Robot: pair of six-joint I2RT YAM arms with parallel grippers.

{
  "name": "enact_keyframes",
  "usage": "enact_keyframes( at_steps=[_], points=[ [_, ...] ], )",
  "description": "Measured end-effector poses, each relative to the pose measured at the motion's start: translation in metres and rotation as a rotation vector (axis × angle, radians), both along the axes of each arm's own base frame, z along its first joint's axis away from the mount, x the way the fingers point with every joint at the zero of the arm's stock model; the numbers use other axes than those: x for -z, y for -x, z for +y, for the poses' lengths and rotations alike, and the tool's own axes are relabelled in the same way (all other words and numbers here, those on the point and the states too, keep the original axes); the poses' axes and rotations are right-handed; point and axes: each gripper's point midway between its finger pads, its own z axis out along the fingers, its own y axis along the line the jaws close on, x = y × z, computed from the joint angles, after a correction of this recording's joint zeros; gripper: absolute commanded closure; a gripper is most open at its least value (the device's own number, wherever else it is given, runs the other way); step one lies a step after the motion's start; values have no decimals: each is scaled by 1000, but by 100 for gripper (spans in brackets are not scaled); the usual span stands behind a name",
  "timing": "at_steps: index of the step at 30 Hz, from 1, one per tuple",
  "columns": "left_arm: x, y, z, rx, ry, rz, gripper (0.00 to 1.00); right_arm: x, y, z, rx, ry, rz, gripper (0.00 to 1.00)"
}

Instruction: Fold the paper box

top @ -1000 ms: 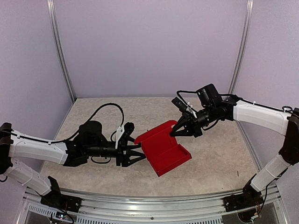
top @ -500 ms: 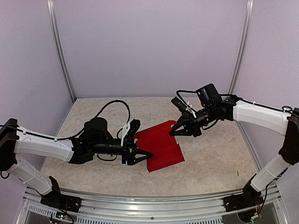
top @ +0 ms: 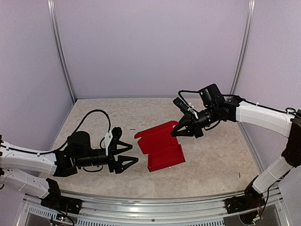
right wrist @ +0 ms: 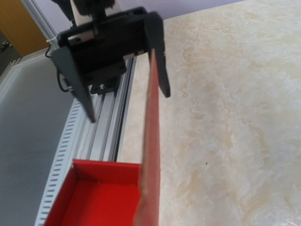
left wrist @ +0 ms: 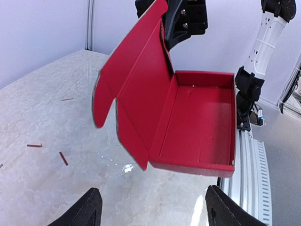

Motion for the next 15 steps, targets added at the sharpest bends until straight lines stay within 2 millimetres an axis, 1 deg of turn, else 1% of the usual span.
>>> enact_keyframes(
  at_steps=[2, 3, 6, 8, 11, 15],
  points=[
    [9, 0, 10, -15, -8, 14, 35, 2, 1, -1, -4, 0, 8, 100],
    [12, -3, 14, -29, -10, 20, 38, 2, 2, -1, -5, 0, 11, 100],
    [11, -19, 25, -88, 1, 31, 44, 4, 5, -1, -15, -3, 24, 100],
    [11, -27, 29, -116, 3, 34, 45, 3, 6, -1, -20, -7, 27, 100],
    [13, -37, 25, -125, -3, 42, 46, 2, 7, -1, -26, -12, 31, 100],
    [14, -40, 8, -74, -5, 53, 46, 2, 8, -1, -30, -16, 34, 100]
  ],
)
